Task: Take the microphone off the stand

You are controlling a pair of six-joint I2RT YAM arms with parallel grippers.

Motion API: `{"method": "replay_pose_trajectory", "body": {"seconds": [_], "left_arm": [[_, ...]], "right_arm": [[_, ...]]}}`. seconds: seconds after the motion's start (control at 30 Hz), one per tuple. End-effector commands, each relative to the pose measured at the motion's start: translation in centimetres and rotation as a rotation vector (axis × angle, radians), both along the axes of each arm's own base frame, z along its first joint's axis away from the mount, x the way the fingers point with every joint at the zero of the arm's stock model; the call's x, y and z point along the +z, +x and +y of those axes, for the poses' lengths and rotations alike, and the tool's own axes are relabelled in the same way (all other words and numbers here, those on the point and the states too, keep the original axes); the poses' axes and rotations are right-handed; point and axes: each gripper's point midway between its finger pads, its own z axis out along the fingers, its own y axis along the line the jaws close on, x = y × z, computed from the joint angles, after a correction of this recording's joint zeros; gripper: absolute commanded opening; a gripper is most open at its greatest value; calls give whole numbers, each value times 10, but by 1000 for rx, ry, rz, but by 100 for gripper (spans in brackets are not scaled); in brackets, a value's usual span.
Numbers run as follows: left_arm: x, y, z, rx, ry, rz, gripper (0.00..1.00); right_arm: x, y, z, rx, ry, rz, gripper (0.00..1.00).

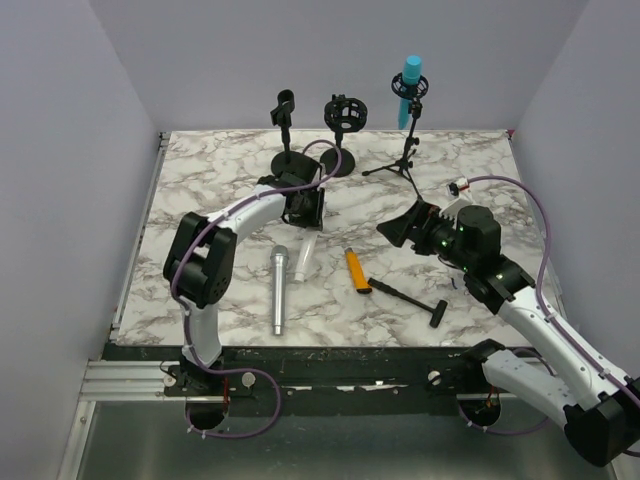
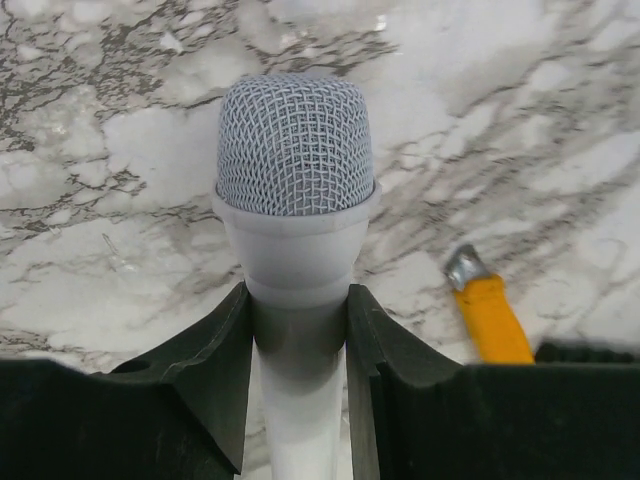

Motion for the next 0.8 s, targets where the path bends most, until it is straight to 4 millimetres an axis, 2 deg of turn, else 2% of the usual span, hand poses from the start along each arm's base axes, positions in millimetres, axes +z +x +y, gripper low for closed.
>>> {"method": "replay_pose_trajectory", "body": {"seconds": [0.0, 0.1, 0.2, 0.33, 0.43, 0.57, 0.77], "left_arm": [[78, -16, -27, -122, -191, -134, 0], [101, -27, -27, -139, -244, -172, 0], [111, -37, -19, -155, -246, -193, 0], [117, -55, 7, -139, -210, -229, 0], [106, -69, 38, -75, -170, -228, 0], [82, -88, 78, 42, -111, -200, 0], [49, -108, 111, 178, -7, -130, 0]], "right_arm": [[4, 6, -3, -23, -22, -19, 100], [5, 8, 1, -6, -23, -4, 100], [5, 9, 0, -8, -31, -11, 100], [1, 11, 2, -4, -27, -20, 100], [2, 11, 8, 20, -7, -13, 100], [1, 13, 14, 42, 6, -18, 100], [-15, 19, 24, 75, 5, 26, 100]]}}
